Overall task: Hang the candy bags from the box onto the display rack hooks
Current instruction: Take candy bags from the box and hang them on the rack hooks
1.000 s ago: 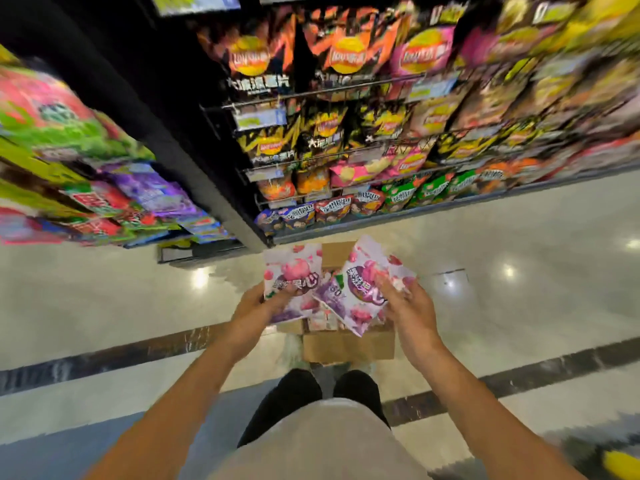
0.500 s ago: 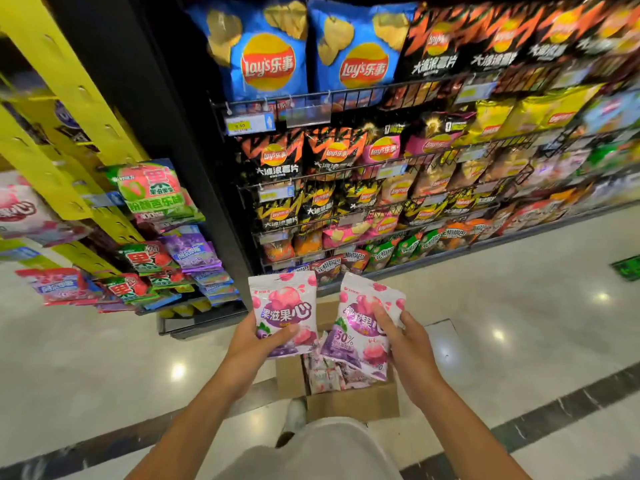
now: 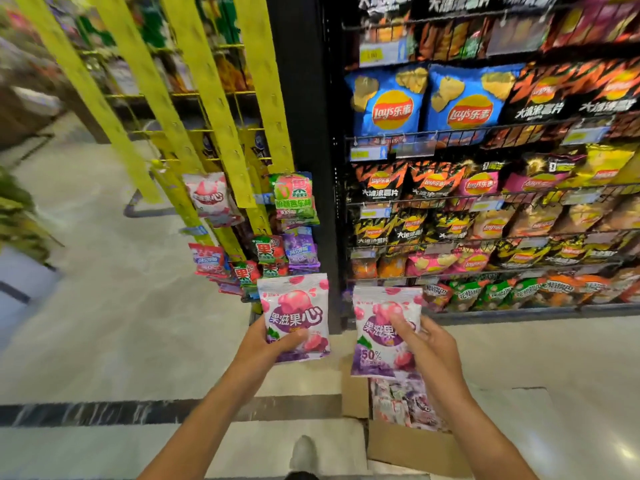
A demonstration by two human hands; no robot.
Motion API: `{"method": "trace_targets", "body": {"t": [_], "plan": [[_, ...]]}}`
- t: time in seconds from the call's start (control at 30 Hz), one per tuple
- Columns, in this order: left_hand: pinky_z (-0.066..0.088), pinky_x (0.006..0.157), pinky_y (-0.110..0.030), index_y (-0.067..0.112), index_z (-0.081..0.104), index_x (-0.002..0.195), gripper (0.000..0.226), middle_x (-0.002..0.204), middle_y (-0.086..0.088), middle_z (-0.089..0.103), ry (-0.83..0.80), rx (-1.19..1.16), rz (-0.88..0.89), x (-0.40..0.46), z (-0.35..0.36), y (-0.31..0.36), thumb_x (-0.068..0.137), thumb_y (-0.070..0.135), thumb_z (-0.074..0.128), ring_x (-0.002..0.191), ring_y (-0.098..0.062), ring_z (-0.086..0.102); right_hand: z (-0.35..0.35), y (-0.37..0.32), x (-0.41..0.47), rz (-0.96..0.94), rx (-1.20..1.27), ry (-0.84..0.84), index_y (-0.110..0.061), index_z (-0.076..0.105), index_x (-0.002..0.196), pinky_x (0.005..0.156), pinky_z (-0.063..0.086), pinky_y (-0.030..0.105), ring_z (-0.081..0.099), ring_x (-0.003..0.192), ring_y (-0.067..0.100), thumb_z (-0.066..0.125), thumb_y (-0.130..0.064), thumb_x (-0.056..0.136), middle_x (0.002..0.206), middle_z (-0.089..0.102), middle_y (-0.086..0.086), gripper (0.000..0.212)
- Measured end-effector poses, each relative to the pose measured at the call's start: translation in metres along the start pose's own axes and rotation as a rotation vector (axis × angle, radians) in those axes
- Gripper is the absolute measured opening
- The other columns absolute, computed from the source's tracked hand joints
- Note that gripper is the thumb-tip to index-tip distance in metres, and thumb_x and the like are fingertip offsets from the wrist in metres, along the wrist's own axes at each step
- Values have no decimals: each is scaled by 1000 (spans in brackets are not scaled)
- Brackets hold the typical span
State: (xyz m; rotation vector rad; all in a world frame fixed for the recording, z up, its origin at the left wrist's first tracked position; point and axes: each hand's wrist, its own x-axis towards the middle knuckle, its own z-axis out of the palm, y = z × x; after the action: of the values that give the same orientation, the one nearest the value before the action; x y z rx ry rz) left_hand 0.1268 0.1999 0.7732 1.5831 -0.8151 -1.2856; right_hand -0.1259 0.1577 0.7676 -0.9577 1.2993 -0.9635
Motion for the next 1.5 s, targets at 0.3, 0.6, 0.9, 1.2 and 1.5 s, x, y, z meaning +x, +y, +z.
{"method": "trace_targets", "body": {"t": [0.3, 0.6, 0.9, 1.2, 1.5], "plan": [[59, 86, -40, 19, 68, 114, 40, 101, 0, 78, 189, -52, 140, 13, -124, 7, 77, 19, 84, 94, -20, 74, 108, -13, -13, -129, -73, -44, -28, 69, 107, 47, 52, 24, 61, 50, 21, 75, -38, 84, 65, 72, 5, 26], [56, 73, -26, 19, 67, 111, 28, 93, 4, 79, 175, -94, 219, 54, -287, 18, 85, 13, 75, 85, -15, 75, 274, -2, 8, -176, -181, 58, -22, 72, 102, 85, 60, 48, 76, 88, 14, 77, -42, 83, 91, 79, -5, 28], [57, 65, -20, 22, 66, 109, 28, 93, 6, 78, 113, -109, 246, 102, -327, 28, 84, 12, 77, 84, -12, 74, 323, -20, 26, -229, -113, 105, -18, 72, 100, 70, 58, 24, 75, 87, 14, 74, -31, 87, 89, 79, -3, 18], [60, 84, -40, 15, 65, 118, 45, 107, -6, 77, 4, -147, 269, 167, -294, 59, 79, 29, 82, 97, -27, 74, 321, -36, 113, -267, -35, 86, -24, 75, 98, 67, 61, 36, 67, 92, 41, 77, -35, 86, 91, 76, 14, 16], [59, 80, -41, 0, 59, 124, 94, 117, -21, 71, -159, -311, 112, 240, -262, 96, 52, 48, 96, 107, -37, 70, 317, -43, 196, -252, -21, 20, -18, 75, 96, 60, 55, 18, 70, 78, 13, 74, -32, 89, 87, 77, 7, 15]]}}
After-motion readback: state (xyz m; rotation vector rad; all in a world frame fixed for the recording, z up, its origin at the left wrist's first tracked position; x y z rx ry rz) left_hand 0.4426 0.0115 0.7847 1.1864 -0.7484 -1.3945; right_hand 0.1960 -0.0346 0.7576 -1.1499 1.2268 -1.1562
